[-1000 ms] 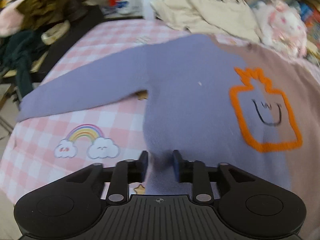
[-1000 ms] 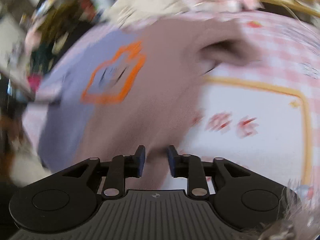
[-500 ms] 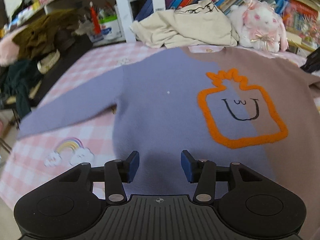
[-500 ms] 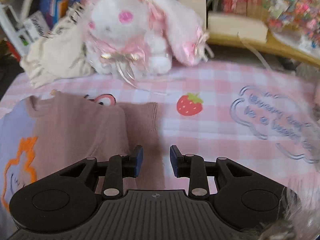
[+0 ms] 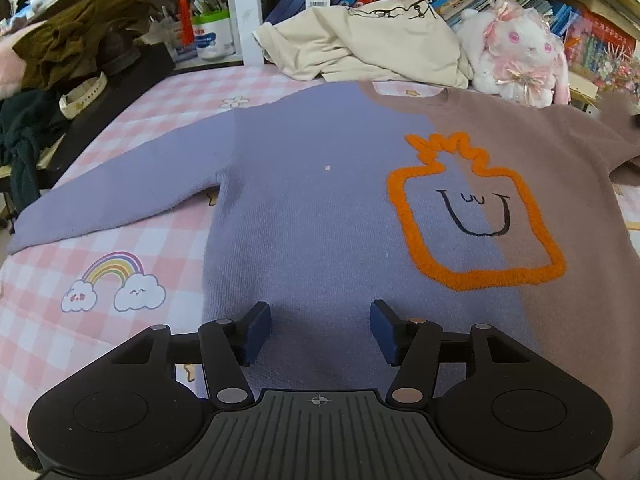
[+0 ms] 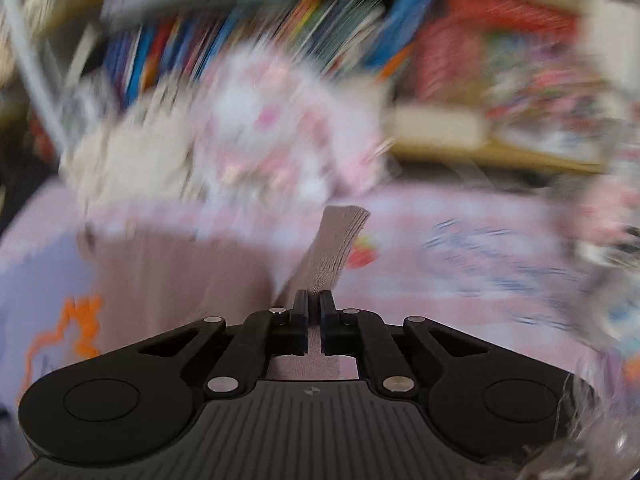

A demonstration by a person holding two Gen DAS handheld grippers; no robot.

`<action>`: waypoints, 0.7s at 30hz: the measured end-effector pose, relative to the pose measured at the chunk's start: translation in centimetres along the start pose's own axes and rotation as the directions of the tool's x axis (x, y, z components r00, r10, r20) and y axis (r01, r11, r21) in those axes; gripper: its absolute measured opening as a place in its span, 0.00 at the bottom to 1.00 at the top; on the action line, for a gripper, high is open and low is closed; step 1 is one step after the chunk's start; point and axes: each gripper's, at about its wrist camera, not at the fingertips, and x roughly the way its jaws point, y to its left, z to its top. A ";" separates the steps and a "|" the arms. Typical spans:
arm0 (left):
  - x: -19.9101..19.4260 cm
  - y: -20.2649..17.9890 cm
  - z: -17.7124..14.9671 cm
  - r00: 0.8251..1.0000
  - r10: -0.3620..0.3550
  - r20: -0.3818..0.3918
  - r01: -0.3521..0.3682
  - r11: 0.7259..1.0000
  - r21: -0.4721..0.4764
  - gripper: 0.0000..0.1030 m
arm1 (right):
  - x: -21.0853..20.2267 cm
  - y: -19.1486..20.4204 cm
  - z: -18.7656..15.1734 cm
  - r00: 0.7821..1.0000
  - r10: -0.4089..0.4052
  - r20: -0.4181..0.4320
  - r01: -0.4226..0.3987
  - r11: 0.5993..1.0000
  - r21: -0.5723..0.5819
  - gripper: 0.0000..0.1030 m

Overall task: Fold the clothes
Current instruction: 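Grasp the mauve sleeve with the right gripper and stretch it flat outward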

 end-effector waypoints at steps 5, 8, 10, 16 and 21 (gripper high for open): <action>0.1 0.1 0.2 1.000 0.001 -0.005 -0.001 1.000 -0.016 0.55 | -7.6 -4.4 -2.6 0.972 -0.183 0.146 0.151 0.967 0.205 0.01; 0.1 0.1 0.1 1.000 0.003 -0.002 -0.003 1.000 -0.016 0.55 | -8.4 -7.0 -6.0 0.955 -0.282 0.090 0.249 0.931 0.267 0.01; 0.1 0.0 0.1 1.000 0.001 -0.004 -0.001 1.000 -0.016 0.56 | -7.2 -8.9 -8.0 0.963 -0.268 -0.019 0.261 0.916 0.306 0.02; -0.5 0.4 0.5 1.000 0.024 -0.003 -0.025 0.999 -0.027 0.60 | -6.0 -8.5 -9.0 0.989 -0.121 -0.080 0.139 0.945 0.297 0.10; -1.0 1.6 1.0 0.996 0.080 0.026 -0.078 0.994 -0.070 0.61 | -3.8 -2.2 -10.1 0.983 0.093 -0.161 -0.065 0.983 0.169 0.35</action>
